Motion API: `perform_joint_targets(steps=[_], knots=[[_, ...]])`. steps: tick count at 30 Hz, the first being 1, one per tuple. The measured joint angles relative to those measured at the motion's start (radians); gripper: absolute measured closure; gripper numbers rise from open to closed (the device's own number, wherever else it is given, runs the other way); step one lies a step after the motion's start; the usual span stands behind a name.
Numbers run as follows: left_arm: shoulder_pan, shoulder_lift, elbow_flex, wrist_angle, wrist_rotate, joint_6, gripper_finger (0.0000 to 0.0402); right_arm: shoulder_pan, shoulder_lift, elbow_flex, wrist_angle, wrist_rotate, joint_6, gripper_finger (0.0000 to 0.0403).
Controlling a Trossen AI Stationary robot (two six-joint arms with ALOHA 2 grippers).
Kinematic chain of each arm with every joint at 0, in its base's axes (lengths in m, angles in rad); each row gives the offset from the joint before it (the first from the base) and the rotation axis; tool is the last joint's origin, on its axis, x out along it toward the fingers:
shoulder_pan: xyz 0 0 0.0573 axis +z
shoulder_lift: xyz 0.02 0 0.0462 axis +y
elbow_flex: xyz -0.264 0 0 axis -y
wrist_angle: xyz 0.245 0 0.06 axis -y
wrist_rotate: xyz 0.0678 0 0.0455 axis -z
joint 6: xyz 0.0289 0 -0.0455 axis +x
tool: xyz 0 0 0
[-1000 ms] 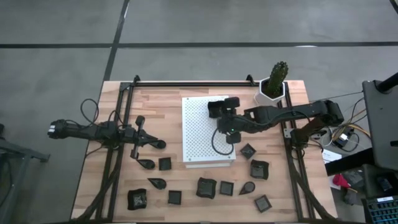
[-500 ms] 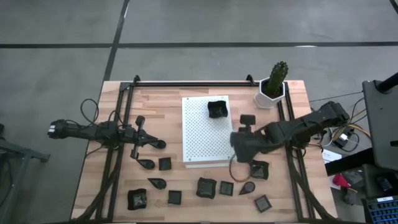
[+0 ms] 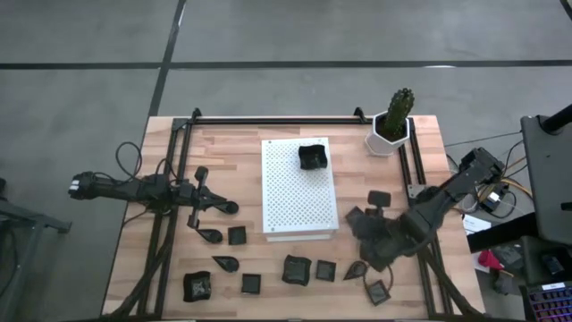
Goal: Pick & Place Mini shaped plates
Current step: Stack the black distorted square plate on top of the black distorted square plate on the shelf
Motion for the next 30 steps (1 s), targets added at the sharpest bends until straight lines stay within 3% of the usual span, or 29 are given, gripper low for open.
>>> perform_joint_targets(steps=[9, 30], knots=[[0.000, 0.000, 0.000, -0.002, 0.000, 0.000, 0.0401, 0.089, 0.000, -0.098, 0.059, -0.185, 0.208, 0.0329], [0.000, 0.000, 0.000, -0.002, 0.000, 0.000, 0.0401, 0.178, 0.000, -0.393, 0.449, -0.359, 0.347, 0.0314]])
